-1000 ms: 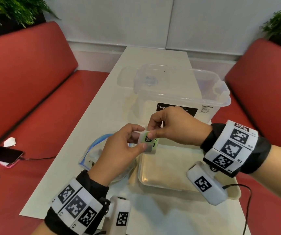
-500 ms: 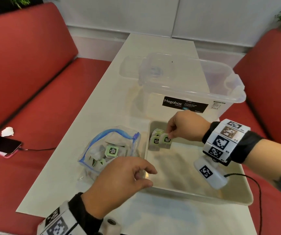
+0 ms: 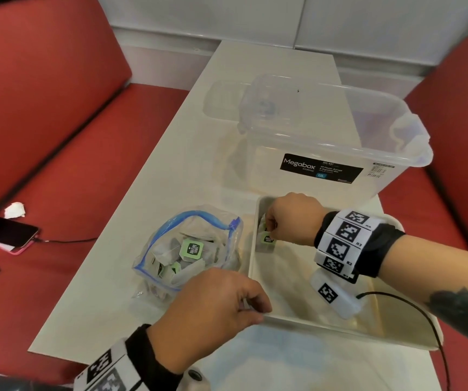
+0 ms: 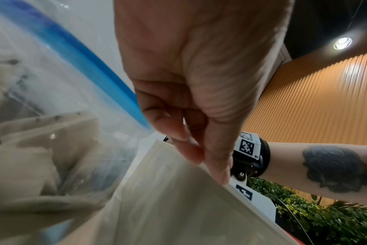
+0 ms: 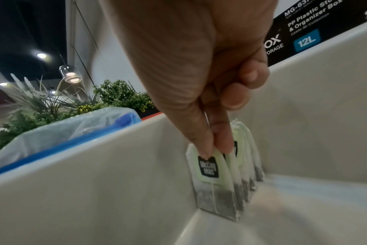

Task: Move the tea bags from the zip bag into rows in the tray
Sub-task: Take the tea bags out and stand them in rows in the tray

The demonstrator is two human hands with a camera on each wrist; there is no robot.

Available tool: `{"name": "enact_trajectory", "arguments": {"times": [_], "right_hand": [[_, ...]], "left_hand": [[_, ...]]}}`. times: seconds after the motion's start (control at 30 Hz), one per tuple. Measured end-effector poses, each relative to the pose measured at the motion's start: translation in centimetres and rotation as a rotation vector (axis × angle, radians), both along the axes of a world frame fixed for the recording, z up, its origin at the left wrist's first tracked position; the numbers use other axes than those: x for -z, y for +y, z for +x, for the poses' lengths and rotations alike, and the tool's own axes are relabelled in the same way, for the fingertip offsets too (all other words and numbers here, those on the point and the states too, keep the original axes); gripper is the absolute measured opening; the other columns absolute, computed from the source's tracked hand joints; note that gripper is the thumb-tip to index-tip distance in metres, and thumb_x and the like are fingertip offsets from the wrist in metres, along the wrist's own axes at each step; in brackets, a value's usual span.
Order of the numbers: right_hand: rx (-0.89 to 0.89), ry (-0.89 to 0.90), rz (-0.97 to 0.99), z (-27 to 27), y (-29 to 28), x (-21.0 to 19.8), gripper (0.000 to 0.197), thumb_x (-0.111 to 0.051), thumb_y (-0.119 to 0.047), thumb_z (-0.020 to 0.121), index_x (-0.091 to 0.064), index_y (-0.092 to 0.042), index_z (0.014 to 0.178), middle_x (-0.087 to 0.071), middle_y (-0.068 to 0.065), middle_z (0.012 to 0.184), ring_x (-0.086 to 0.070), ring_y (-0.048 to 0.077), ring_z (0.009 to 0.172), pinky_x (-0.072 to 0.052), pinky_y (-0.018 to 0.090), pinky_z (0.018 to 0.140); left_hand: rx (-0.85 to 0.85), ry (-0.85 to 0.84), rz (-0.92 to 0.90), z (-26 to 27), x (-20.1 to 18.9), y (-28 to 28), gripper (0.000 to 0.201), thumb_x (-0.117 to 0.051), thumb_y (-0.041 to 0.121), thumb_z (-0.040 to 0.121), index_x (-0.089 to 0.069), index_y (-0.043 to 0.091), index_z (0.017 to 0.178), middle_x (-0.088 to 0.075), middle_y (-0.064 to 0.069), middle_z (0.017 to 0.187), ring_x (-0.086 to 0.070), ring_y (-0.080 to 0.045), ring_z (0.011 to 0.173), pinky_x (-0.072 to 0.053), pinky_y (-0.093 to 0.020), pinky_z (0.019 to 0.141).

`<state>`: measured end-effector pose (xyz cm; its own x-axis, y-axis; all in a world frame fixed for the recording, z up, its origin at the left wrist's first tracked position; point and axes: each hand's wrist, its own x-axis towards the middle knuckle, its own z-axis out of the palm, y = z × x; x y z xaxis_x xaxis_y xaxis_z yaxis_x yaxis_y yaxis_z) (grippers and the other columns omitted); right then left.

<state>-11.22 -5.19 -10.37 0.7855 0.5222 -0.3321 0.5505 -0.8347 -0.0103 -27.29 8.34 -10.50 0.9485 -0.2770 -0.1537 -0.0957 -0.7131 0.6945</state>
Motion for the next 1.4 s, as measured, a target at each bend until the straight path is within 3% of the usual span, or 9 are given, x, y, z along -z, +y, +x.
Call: {"name": "enact_trajectory", "arguments": {"times": [0.23, 0.4, 0.6, 0.7, 0.77, 0.9, 1.1, 1.23, 1.4], "right_hand": [[-0.001, -0.042, 0.011, -0.4, -0.5, 0.1, 0.003, -0.059, -0.025, 0.081, -0.060, -0.027, 0.083, -0.059, -0.002, 0.083, -0.052, 0.021, 0.073, -0.035, 0.024, 0.058], [-0.016, -0.021, 0.053, -0.4, -1.7, -0.7, 0.012, -0.063, -0.028, 0.078, -0.051, -0.026, 0.074, -0.055, -0.005, 0.074, -0.050, 0.019, 0.070, -0.027, 0.021, 0.049], [-0.190, 0.350, -0.135, -1.1, -2.0, -0.5, 0.037, -0.064, -0.027, 0.086, -0.062, -0.031, 0.123, -0.067, -0.009, 0.095, -0.054, 0.005, 0.082, -0.041, 0.018, 0.076], [-0.248, 0.414, -0.211, -1.0, -1.3, -0.1, 0.047, -0.057, -0.018, 0.091, -0.048, -0.028, 0.136, -0.060, -0.012, 0.091, -0.050, -0.015, 0.058, -0.034, -0.001, 0.055], [-0.282, 0.400, -0.257, -0.9, -0.8, 0.3, 0.050, -0.055, -0.016, 0.092, -0.044, -0.027, 0.140, -0.059, -0.006, 0.096, -0.051, -0.007, 0.061, -0.033, 0.000, 0.053], [-0.349, 0.354, -0.313, -0.4, -0.3, 1.1, 0.055, -0.054, -0.015, 0.091, -0.039, -0.026, 0.143, -0.062, 0.001, 0.120, -0.055, 0.020, 0.106, -0.032, 0.019, 0.078], [-0.323, 0.407, -0.258, -0.3, -0.7, 0.9, 0.049, -0.062, -0.021, 0.088, -0.051, -0.029, 0.134, -0.064, -0.002, 0.117, -0.056, 0.015, 0.105, -0.033, 0.018, 0.079], [-0.249, 0.427, -0.193, -0.7, -1.2, -0.1, 0.039, -0.064, -0.028, 0.086, -0.060, -0.029, 0.125, -0.063, -0.008, 0.092, -0.060, 0.015, 0.089, -0.042, 0.022, 0.076], [-0.177, 0.342, -0.032, -1.9, -1.9, -2.4, 0.033, -0.062, -0.029, 0.088, -0.062, -0.030, 0.121, -0.051, -0.019, 0.075, -0.046, -0.001, 0.065, -0.035, 0.010, 0.064]], "left_hand": [[0.013, 0.000, 0.004, 0.0, 0.0, 0.0, 0.012, -0.069, 0.036, 0.080, -0.070, 0.036, 0.092, -0.049, 0.045, 0.062, -0.053, 0.015, 0.073, -0.035, -0.001, 0.063], [0.018, -0.021, 0.010, 0.0, -0.1, -0.1, 0.012, -0.068, 0.037, 0.081, -0.070, 0.035, 0.093, -0.051, 0.031, 0.060, -0.052, 0.015, 0.075, -0.035, 0.000, 0.063], [0.014, -0.017, 0.004, 0.0, -0.2, -0.2, 0.012, -0.068, 0.036, 0.081, -0.070, 0.034, 0.093, -0.052, 0.029, 0.063, -0.052, 0.012, 0.075, -0.035, -0.001, 0.063], [0.012, -0.015, 0.001, 0.0, -0.2, -0.2, 0.012, -0.068, 0.035, 0.081, -0.071, 0.033, 0.093, -0.050, 0.030, 0.061, -0.053, 0.013, 0.073, -0.035, -0.001, 0.062], [0.009, -0.013, 0.000, 0.1, -0.1, -0.2, 0.012, -0.068, 0.035, 0.081, -0.071, 0.033, 0.093, -0.051, 0.030, 0.061, -0.053, 0.012, 0.072, -0.035, 0.000, 0.061], [-0.010, -0.003, -0.010, 0.1, 0.0, -0.2, 0.011, -0.069, 0.034, 0.080, -0.071, 0.034, 0.091, -0.051, 0.031, 0.058, -0.053, 0.011, 0.070, -0.035, -0.001, 0.061], [-0.011, -0.016, -0.047, -0.2, -0.5, 0.0, 0.018, -0.071, 0.036, 0.079, -0.070, 0.037, 0.096, -0.054, 0.033, 0.061, -0.055, 0.009, 0.072, -0.036, -0.002, 0.062], [-0.278, -0.207, -0.186, 0.4, -2.0, 2.4, 0.020, -0.066, 0.016, 0.083, -0.071, 0.033, 0.092, -0.066, 0.023, 0.080, -0.059, 0.006, 0.077, -0.040, -0.004, 0.067], [-0.353, -0.203, 0.438, 3.3, -1.5, 6.4, 0.036, -0.058, 0.011, 0.084, -0.063, 0.032, 0.112, -0.068, 0.009, 0.100, -0.060, -0.011, 0.079, -0.041, -0.021, 0.070]]}}
